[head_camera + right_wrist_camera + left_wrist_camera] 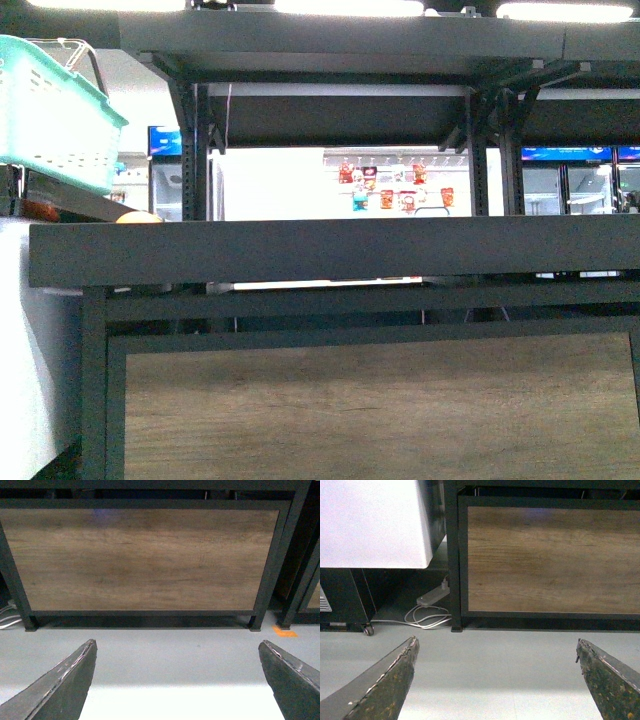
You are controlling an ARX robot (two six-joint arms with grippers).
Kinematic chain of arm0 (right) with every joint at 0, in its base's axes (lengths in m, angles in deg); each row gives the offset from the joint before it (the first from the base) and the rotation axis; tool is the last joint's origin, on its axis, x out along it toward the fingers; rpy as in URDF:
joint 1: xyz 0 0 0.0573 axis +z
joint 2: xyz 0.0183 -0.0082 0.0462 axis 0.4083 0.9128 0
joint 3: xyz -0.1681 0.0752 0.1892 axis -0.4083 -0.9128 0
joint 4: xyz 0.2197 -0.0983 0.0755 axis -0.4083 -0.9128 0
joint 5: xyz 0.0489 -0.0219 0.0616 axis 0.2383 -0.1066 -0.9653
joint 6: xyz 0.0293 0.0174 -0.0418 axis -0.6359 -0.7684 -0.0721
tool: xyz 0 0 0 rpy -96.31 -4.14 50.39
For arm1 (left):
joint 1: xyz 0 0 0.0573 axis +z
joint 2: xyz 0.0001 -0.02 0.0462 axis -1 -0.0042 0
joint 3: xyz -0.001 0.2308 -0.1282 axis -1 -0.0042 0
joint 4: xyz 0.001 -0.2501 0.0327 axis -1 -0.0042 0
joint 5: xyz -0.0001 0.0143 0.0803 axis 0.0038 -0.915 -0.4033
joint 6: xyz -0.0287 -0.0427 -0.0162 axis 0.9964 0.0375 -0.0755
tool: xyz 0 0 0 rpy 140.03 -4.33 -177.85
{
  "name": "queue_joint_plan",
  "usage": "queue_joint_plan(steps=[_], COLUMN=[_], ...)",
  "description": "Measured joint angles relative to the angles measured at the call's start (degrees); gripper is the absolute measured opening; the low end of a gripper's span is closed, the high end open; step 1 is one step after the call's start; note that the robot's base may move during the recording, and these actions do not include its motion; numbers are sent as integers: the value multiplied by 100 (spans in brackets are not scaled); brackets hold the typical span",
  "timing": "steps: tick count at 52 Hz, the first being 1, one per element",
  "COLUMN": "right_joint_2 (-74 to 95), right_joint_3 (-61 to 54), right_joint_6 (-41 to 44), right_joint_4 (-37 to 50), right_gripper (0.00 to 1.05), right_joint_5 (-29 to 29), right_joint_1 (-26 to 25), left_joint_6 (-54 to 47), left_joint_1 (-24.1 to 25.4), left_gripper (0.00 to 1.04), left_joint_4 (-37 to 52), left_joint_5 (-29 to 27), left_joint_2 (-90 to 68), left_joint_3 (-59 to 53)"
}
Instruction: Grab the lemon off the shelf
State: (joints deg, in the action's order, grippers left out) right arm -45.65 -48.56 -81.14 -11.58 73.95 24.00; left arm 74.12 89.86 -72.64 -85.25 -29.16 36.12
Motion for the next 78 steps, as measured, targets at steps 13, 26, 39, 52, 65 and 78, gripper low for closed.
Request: queue_joint_plan(steps=[13, 26, 39, 52, 65, 78], right_joint_2=[0, 0, 0, 0, 0, 0], right_joint_3=[0, 0, 0, 0, 0, 0], right_joint_6=[0, 0, 0, 0, 0, 0], right_joint_4=[0, 0, 0, 0, 0, 0], right_gripper=[97, 97, 97, 97, 97, 97], right_joint_5=[0, 0, 0, 2, -2, -2], right_joint_1=[0, 0, 0, 0, 0, 0], left_joint_6=[0, 0, 2, 0, 2, 2], left_joint_1=[0, 0, 0, 0, 0, 0], left_gripper=[97, 97, 97, 97, 97, 97], left_joint_4=[0, 0, 0, 2, 0, 2], left_joint_5=[-2, 0, -2, -2, -2, -2], left_joint_2=[0, 0, 0, 0, 0, 2], left_joint_3=[0, 0, 0, 0, 0, 0])
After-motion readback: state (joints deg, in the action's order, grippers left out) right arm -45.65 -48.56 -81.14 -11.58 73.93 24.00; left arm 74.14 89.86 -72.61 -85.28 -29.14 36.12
